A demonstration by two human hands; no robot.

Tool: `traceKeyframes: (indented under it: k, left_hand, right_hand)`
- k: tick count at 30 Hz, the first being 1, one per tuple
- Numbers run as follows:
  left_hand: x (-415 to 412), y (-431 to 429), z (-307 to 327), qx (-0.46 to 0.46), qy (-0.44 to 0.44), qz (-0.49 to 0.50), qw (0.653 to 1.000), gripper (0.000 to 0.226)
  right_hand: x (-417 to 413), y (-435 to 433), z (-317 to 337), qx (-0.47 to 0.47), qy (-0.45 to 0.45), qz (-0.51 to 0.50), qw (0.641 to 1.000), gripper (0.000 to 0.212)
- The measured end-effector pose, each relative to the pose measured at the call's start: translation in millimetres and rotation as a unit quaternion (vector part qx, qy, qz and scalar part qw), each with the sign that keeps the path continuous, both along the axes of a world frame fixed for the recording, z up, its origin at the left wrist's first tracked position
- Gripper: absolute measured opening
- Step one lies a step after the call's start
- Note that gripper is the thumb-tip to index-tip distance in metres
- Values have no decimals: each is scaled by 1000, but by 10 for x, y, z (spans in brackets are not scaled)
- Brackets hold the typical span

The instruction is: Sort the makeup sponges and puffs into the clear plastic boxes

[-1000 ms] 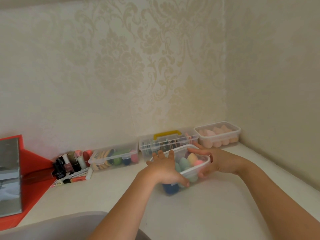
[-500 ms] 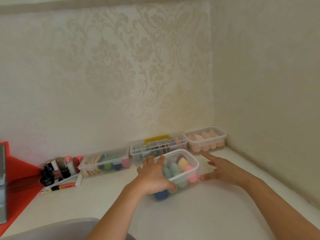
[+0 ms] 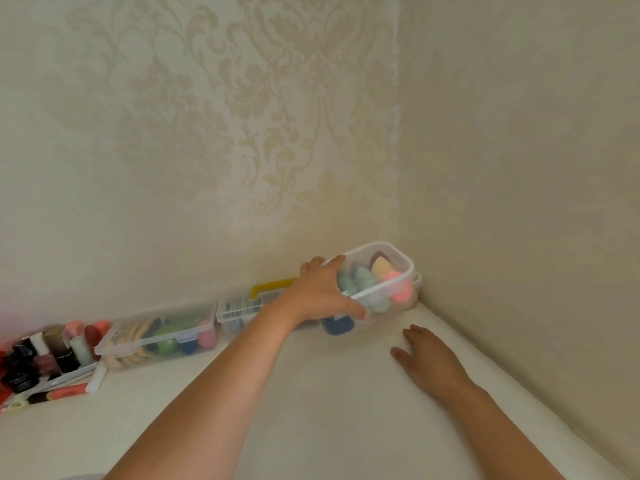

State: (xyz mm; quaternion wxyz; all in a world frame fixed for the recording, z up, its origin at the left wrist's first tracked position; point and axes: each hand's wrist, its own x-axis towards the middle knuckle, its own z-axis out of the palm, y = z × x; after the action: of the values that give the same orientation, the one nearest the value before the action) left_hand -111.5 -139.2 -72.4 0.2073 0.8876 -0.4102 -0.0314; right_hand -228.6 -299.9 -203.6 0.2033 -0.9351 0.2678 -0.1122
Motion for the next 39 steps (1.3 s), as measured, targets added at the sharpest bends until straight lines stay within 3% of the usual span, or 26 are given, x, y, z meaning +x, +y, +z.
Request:
traceKeyframes:
  k: [6, 14, 26, 33, 39]
  left_hand:
    - [192, -605, 156, 41, -50, 9, 998, 103]
    - [459, -1054, 112, 59, -46, -10, 997, 98]
    - [731, -1210, -34, 34, -75, -14, 996, 93]
    - [650, -1151, 20, 114, -99, -15, 988, 94]
    - [491, -902, -35, -8, -53, -11, 999, 85]
  right_hand:
    - [16, -26, 7, 21, -21, -1, 1000, 56]
    - [81, -22, -7, 26, -31, -6, 999, 54]
    - [92, -60, -44, 26, -38, -14, 999, 53]
    - [95, -58, -46, 25, -35, -18, 999, 52]
    - [77, -49, -14, 24, -30, -12, 999, 51]
